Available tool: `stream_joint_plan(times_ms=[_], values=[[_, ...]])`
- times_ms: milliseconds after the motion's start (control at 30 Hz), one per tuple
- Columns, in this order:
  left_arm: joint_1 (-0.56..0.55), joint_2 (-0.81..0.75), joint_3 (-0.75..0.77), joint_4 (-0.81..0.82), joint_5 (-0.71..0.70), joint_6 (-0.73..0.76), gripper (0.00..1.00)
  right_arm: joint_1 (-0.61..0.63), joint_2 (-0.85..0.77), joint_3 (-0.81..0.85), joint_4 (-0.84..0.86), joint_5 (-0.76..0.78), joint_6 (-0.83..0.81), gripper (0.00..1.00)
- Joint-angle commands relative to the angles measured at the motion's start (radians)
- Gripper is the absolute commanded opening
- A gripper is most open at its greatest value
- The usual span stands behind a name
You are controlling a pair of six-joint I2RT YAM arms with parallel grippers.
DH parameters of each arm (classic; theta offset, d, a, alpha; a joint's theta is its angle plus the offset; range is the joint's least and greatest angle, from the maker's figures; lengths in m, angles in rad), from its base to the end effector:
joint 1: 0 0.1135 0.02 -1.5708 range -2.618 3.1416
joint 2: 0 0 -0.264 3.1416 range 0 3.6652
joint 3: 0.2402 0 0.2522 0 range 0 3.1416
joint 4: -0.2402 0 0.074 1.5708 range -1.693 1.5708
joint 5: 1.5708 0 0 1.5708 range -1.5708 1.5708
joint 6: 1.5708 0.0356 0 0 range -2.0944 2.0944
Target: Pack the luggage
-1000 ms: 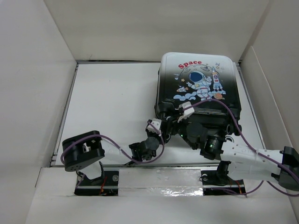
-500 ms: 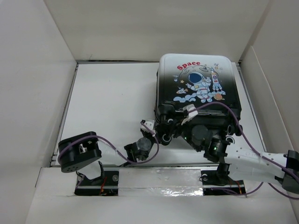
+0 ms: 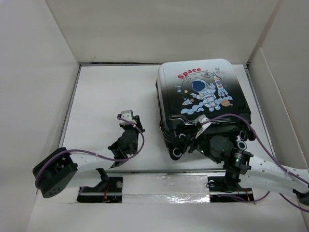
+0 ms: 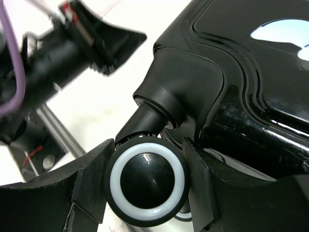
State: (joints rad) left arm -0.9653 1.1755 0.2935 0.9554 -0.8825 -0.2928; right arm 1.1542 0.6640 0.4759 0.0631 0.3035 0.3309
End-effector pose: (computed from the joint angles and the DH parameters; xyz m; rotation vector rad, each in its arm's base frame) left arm 0.1460 -0.1625 0.2132 -0.2050 1.5203 -0.3437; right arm 0.0790 0.1521 0.2759 -0.4834 1.6967 0.8460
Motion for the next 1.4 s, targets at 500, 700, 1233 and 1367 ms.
stream_joint_plan(times_ms=[500,700,1233,1367], values=[[0.266,-0.331,0.162,-0.564,0.393,-0.256,0.17,0.051,0.503,0.381,0.153,-0.448,-0.17,0.0],[0.306,-0.617,0.196,-0.721,0.376,-0.359,0.64,0.064,0.776,0.709,0.102,-0.509,-0.26,0.0],[0.306,-0.818,0.522,-1.075,0.507,-0.316,0.99,0.012,0.08,0.598,-0.172,0.109,-0.356,1.0],[0.306,-0.807,0.602,-1.11,0.54,-0.243,0.99,-0.062,-0.155,0.506,-0.27,0.495,-0.283,1.0]])
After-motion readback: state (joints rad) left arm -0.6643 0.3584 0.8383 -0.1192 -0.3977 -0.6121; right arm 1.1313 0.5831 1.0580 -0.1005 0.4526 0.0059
